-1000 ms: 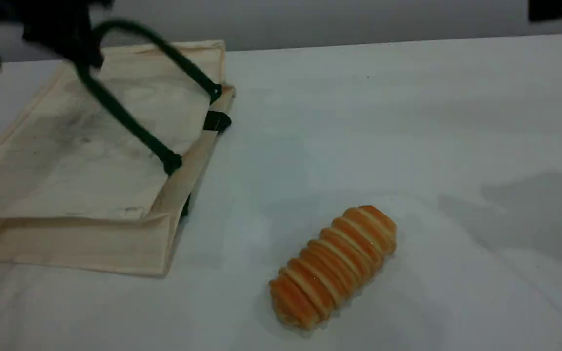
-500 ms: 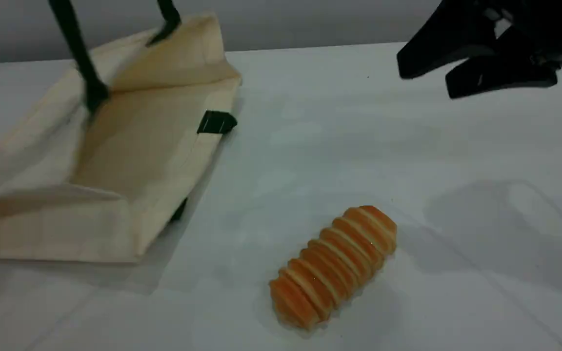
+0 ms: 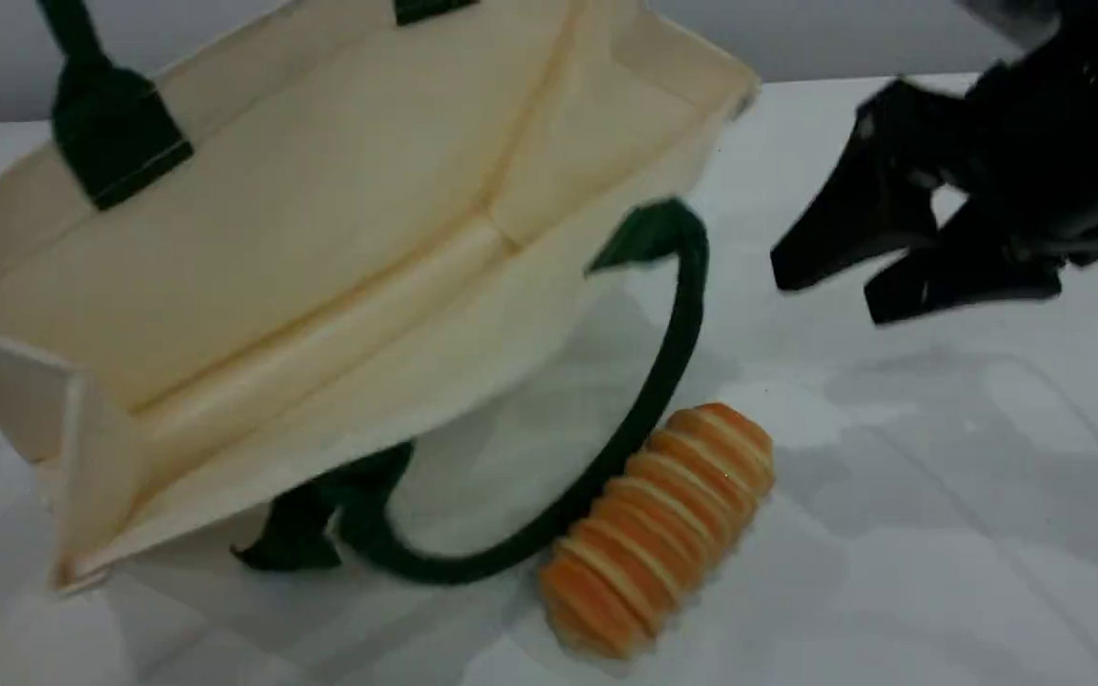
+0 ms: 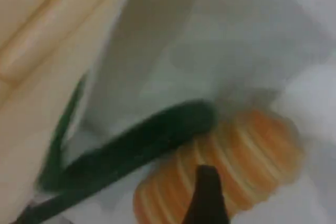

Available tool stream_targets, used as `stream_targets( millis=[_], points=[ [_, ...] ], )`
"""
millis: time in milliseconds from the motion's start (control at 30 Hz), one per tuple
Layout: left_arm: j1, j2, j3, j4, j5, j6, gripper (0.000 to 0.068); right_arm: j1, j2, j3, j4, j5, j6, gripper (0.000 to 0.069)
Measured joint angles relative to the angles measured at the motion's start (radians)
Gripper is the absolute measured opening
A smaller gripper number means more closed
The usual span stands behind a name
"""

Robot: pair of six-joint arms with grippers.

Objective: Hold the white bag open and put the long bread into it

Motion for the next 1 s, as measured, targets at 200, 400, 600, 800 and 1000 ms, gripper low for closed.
stream_targets(
  millis=[200, 400, 600, 800, 1000],
  points=[
    [0.000, -0.003, 0.000, 0.018, 0.002, 0.000, 0.0092, 0.009, 0.085, 0.000, 0.079, 0.014, -0.060, 0.0508],
    [0.000, -0.013, 0.000, 0.040, -0.006, -0.001, 0.0092, 0.079, 0.139, -0.001, 0.106, 0.024, -0.094, 0.0508],
    [0.000, -0.034, 0.000, 0.044, -0.005, -0.005, 0.0092, 0.154, 0.175, -0.001, 0.187, -0.026, -0.107, 0.0508],
    [0.000, -0.050, 0.000, 0.043, -0.005, -0.008, 0.0092, 0.166, 0.175, -0.001, 0.297, -0.137, -0.182, 0.0508],
    [0.000, -0.051, 0.000, 0.017, -0.006, -0.009, 0.0092, 0.166, 0.174, -0.001, 0.344, -0.143, -0.222, 0.0508]
  ],
)
